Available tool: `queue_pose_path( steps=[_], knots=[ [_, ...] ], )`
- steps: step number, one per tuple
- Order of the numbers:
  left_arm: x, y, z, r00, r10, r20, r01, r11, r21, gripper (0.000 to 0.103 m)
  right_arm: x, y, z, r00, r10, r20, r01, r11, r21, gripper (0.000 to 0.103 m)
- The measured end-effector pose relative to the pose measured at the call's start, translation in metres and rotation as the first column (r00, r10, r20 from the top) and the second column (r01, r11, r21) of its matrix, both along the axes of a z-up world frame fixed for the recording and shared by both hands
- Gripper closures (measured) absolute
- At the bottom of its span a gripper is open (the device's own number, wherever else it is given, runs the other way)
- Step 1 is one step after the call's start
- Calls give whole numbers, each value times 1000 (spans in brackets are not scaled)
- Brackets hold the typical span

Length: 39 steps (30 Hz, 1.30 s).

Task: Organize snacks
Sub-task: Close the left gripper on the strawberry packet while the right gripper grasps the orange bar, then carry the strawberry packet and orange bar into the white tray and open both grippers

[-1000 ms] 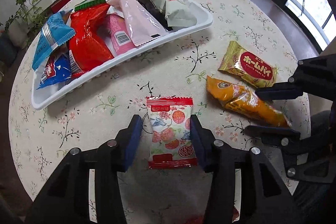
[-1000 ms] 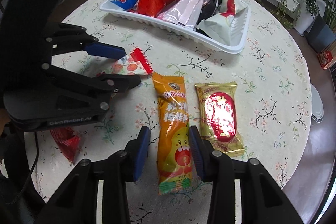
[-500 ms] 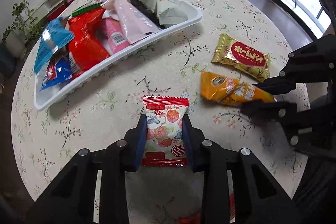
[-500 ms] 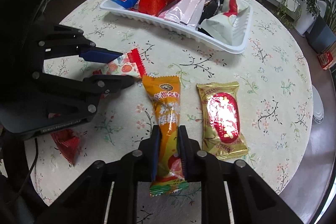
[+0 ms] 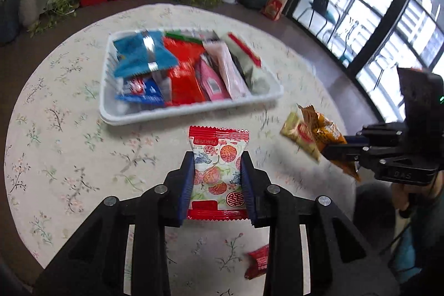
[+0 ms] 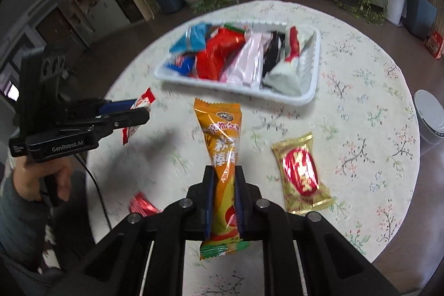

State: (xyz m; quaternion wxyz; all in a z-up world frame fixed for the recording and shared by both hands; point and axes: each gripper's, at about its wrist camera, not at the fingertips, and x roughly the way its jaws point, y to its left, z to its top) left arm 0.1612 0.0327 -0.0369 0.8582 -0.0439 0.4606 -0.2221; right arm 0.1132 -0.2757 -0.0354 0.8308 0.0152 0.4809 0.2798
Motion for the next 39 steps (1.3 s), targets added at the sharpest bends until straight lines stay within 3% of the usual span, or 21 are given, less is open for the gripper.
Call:
queue_pose_path(
  steps=[6, 13, 22, 31, 39],
  knots=[
    [48, 37, 38, 997, 65, 32, -63, 996, -65, 74, 38, -1, 35, 995, -95, 16, 93, 988, 120, 89],
    [116, 36, 68, 997, 62, 46, -60, 997, -39, 74, 110, 6, 58, 983, -184, 4, 180, 968, 176, 89],
    [189, -23, 42, 999, 23, -26, -22, 1000, 12, 74, 190, 22, 30, 964, -249, -92, 258, 958, 121, 89],
    [203, -39, 12, 998, 24, -57, -19, 996, 92, 73, 220, 42, 3, 964, -241, -110, 244, 970, 11, 88],
    [205, -46, -4, 996, 22, -90, -11, 993, 115, 71, 224, 45, -8, 965, -243, -103, 236, 969, -73, 86]
  ],
)
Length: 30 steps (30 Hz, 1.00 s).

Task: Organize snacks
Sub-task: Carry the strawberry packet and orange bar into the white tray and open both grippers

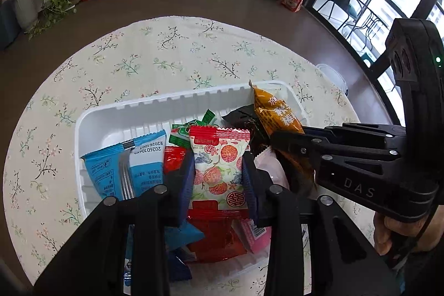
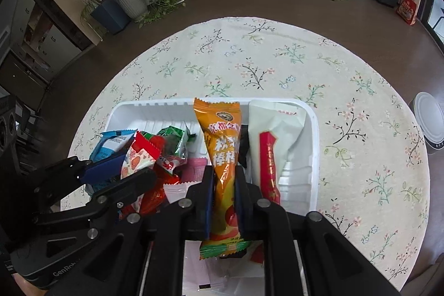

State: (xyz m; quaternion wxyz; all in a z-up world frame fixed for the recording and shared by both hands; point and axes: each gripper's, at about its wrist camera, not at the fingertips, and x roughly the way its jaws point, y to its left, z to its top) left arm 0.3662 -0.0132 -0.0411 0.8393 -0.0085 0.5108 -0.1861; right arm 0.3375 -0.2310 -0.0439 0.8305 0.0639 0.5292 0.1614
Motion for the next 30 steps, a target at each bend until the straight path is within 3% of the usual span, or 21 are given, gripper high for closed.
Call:
queue_pose_path(
  steps=[7, 11, 18, 21, 30],
  knots=[
    [6, 3, 0, 1000, 16, 0, -16, 1000, 3, 71, 1, 3, -1, 1000, 5, 0, -5, 1000, -8, 84],
    [6, 3, 0, 1000, 20, 6, -20, 1000, 1, 63, 2, 4, -3, 1000, 0, -2, 0, 1000, -5, 79],
    [5, 5, 1, 1000, 25, 12, -25, 1000, 4, 62, 1, 8, -3, 1000, 4, 2, -4, 1000, -14, 78],
    [4, 5, 2, 999, 26, 19, -26, 1000, 0, 54, 1, 8, -2, 1000, 1, 2, -1, 1000, -9, 78],
    [1, 8, 5, 999, 30, 25, -29, 999, -15, 53, -1, 4, 4, 1000, -8, 11, 8, 1000, 1, 77]
  ],
)
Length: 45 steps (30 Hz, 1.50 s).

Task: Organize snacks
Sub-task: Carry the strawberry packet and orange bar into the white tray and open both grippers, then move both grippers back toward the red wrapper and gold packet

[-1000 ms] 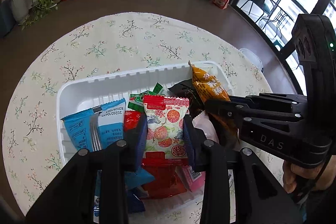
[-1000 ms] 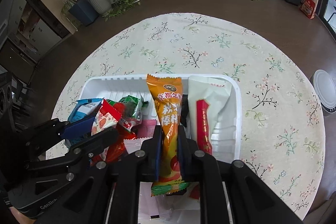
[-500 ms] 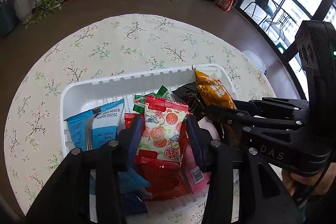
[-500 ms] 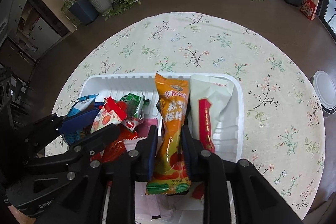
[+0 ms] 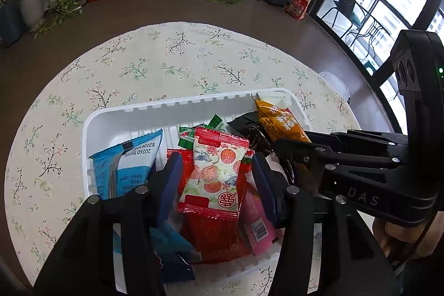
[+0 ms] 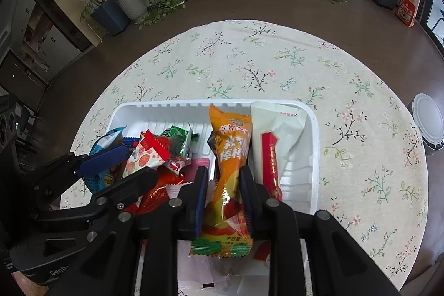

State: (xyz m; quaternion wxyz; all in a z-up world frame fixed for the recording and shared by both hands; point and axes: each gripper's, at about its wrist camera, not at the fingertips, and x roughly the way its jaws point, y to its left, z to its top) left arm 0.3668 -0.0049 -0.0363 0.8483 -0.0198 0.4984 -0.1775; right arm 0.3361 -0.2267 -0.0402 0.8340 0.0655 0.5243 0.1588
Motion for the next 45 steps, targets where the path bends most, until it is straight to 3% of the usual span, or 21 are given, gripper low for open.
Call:
queue_pose_path(
  steps=[3, 10, 17, 22, 25, 28, 31, 35, 40, 45],
  knots=[
    [-2, 1, 3, 1000, 3, 9, -3, 1000, -11, 53, -1, -2, 3, 1000, -3, 4, 3, 1000, 8, 70],
    [-7, -2, 12, 1000, -8, 30, 9, 999, -30, 53, -5, -6, 12, 1000, -15, 18, 14, 1000, 28, 68],
    [-13, 1, 19, 999, 6, 48, -4, 999, -44, 31, -10, -12, 15, 999, -34, 26, 33, 999, 40, 62],
    [-19, 2, 23, 998, 15, 58, -12, 998, -54, 27, -13, -16, 18, 999, -35, 31, 33, 998, 48, 60],
    [-25, 3, 28, 997, 20, 71, -16, 998, -60, 15, -15, -17, 21, 998, -38, 40, 36, 998, 54, 56],
    [-31, 6, 34, 997, 27, 78, -21, 997, -71, 15, -20, -20, 25, 998, -37, 51, 34, 997, 66, 55],
    [-40, 8, 40, 996, 20, 86, -13, 997, -82, 4, -28, -24, 31, 997, -36, 63, 30, 995, 97, 48],
    [-65, 10, 53, 991, -12, 130, 25, 995, -96, 0, -48, -32, 47, 992, -9, 127, -8, 992, 127, 33],
    [-121, 11, 65, 977, -76, 201, 96, 991, -91, 0, -90, -53, 56, 982, 16, 188, -42, 989, 139, 26],
    [-192, 5, 55, 946, -173, 274, 190, 981, -38, 0, -142, -76, 48, 972, 21, 233, -52, 990, 128, 20]
  ],
)
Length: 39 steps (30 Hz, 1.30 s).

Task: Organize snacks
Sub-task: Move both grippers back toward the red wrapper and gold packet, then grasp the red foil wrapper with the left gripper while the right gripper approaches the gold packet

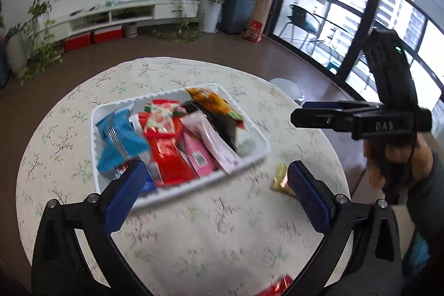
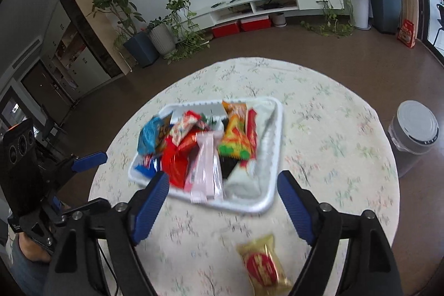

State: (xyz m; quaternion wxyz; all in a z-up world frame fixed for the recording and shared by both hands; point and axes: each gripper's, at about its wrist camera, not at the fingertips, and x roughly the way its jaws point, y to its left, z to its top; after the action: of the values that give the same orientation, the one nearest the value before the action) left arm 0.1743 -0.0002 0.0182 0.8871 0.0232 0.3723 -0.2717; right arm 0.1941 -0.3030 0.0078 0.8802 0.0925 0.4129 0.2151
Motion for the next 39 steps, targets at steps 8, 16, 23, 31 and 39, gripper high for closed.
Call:
queue_pose_path(
  steps=[8, 16, 23, 31, 39],
  knots=[
    [-93, 8, -37, 997, -62, -40, 61, 998, -26, 0, -64, -12, -21, 998, 28, -63, -29, 999, -20, 19],
    [-136, -10, -69, 948, -297, -117, 307, 948, 77, 0, -113, -2, -37, 989, 106, -105, -112, 993, -48, 19],
    [-135, -48, -89, 875, -450, -182, 484, 832, 272, 1, -121, -1, -45, 985, 131, -109, -143, 983, -118, 19],
    [-119, -64, -115, 810, -510, -289, 585, 724, 364, 32, -100, 5, -57, 964, 225, -139, -252, 942, -220, 20],
    [-113, -70, -127, 749, -558, -358, 662, 662, 351, 52, -75, 7, -75, 949, 259, -179, -298, 924, -241, 22]
  ],
)
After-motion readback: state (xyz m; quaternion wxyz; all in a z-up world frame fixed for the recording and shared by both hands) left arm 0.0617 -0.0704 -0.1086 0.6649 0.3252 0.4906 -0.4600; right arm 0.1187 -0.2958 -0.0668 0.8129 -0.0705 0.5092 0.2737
